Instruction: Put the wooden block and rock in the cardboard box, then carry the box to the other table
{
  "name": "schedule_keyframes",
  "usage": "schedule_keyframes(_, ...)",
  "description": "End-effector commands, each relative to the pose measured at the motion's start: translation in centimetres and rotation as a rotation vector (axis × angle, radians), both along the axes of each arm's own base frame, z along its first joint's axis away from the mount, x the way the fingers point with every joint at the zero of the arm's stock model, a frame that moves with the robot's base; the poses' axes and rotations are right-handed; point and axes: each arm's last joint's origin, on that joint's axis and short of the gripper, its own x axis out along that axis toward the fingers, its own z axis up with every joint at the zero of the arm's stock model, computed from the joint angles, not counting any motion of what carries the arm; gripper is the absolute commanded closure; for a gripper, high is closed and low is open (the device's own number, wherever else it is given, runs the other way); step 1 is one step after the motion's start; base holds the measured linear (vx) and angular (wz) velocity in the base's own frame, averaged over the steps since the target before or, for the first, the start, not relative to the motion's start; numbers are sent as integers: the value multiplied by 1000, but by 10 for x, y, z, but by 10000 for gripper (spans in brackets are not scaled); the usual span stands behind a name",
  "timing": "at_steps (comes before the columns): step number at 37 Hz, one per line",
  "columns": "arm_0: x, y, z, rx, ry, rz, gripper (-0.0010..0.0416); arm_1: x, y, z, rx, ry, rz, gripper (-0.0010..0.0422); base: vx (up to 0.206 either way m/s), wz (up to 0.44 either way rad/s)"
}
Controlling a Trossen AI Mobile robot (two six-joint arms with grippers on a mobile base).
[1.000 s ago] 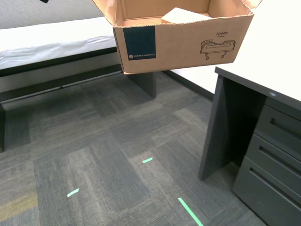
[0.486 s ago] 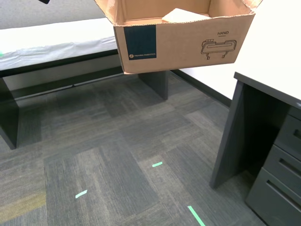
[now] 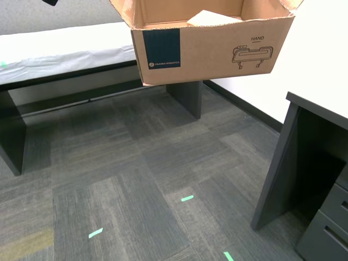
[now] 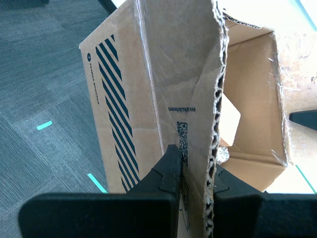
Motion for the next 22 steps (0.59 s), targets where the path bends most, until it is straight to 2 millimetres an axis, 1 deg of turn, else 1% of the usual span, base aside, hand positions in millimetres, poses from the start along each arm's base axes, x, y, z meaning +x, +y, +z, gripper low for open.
schedule_keyframes(1,0,1,2,17,-5,12,406,0,-1,2,-12,-8,-4,413,124,-62)
schedule_keyframes(13,0,1,2,18,-7,12,406,1,0,2,2,-20,37,412,121,-69)
schedule_keyframes(22,0,1,2,18,-6,12,406,1,0,2,8,-26,32,412,117,18)
